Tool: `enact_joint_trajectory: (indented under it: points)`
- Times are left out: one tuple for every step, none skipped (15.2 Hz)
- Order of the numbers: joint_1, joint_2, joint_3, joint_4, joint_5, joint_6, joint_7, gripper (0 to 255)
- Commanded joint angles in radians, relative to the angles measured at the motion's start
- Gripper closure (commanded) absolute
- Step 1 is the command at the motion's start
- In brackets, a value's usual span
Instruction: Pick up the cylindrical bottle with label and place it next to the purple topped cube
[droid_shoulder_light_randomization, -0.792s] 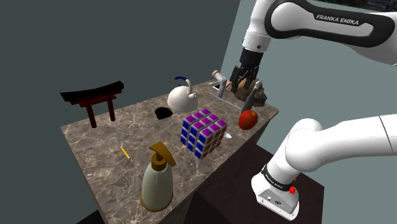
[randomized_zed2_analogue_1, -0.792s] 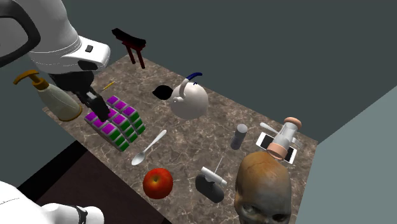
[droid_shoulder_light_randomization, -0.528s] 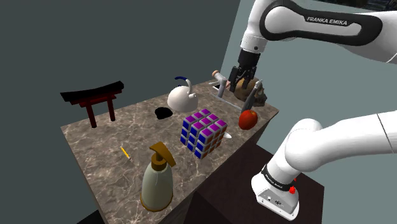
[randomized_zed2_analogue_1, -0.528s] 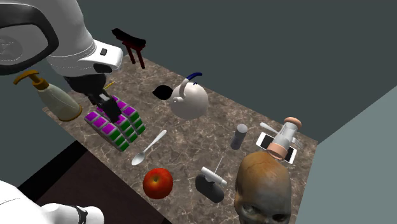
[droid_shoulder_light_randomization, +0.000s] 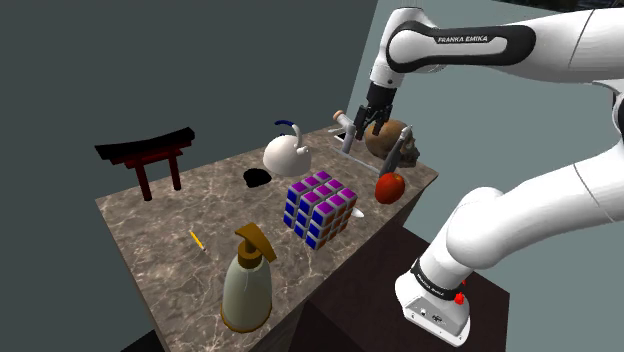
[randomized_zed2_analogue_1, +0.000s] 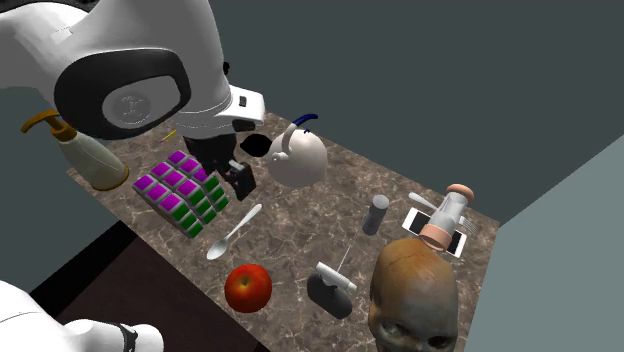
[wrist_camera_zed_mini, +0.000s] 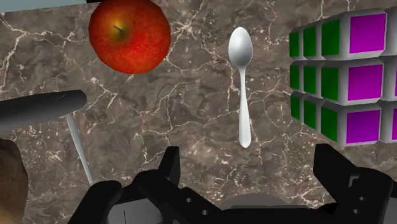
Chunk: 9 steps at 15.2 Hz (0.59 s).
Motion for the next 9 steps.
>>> enact_joint_trajectory:
  points:
    - [-0.007, 0.049, -0.030, 0.017, -0.012, 0.039, -0.039, 0]
    - [-0.010, 0.079, -0.046, 0.031, -0.015, 0.058, -0.059, 0]
    - [-0.013, 0.109, -0.061, 0.046, -0.017, 0.077, -0.079, 0]
    - [-0.015, 0.140, -0.076, 0.063, -0.018, 0.095, -0.099, 0]
    - [-0.017, 0.172, -0.091, 0.080, -0.017, 0.112, -0.120, 0]
    - [-0.019, 0.205, -0.105, 0.099, -0.014, 0.129, -0.141, 0]
    - [-0.021, 0.238, -0.119, 0.119, -0.011, 0.145, -0.162, 0]
    - [-0.023, 0.271, -0.133, 0.141, -0.005, 0.160, -0.184, 0]
    - [-0.025, 0.306, -0.147, 0.163, 0.002, 0.174, -0.206, 0]
